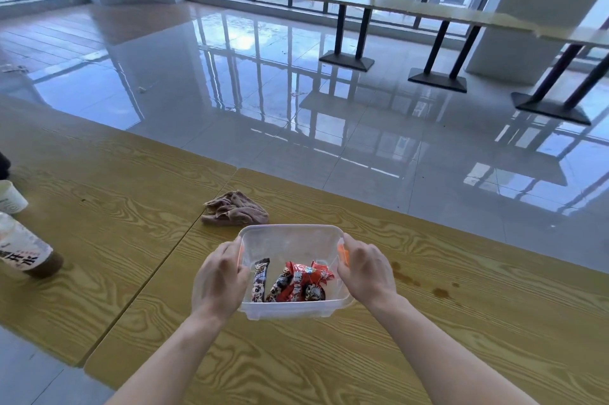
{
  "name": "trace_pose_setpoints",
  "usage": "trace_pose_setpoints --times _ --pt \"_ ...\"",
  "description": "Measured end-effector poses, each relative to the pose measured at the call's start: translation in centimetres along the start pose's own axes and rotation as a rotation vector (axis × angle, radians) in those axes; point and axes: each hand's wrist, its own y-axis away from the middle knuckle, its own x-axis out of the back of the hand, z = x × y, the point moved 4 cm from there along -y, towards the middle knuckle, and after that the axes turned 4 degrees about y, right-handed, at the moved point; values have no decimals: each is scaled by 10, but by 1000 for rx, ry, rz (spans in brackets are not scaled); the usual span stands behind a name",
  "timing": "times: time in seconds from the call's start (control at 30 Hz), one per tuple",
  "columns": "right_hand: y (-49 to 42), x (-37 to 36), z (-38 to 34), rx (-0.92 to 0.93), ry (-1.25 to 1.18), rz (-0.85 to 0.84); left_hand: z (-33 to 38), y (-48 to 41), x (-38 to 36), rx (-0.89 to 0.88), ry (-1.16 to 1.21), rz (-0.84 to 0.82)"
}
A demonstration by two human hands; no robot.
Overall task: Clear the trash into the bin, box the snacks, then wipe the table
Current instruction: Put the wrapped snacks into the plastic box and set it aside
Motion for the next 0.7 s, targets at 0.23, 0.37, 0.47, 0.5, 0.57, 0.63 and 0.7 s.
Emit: trace_pose_setpoints --times 0.23,0.37,0.47,0.5,0.57,0.63,0.7 --pt "19 33 40 -115 30 100 50 -14 -18 -141 33 -81" --pt "37 52 63 -225 47 151 78 -24 -35 -252 47 -135" --pt "55 66 81 -329 63 191 102 -31 -48 -335 67 -172" --pt "61 70 88 -366 77 196 112 -32 -52 -363 76 -183" --pt "74 78 103 -441 104 200 133 -32 -62 -414 96 -209" --pt "86 87 121 -505 129 212 155 -30 -72 -447 112 -231" --pt "97 95 139 -538 142 231 177 -28 -83 -474 126 -256"
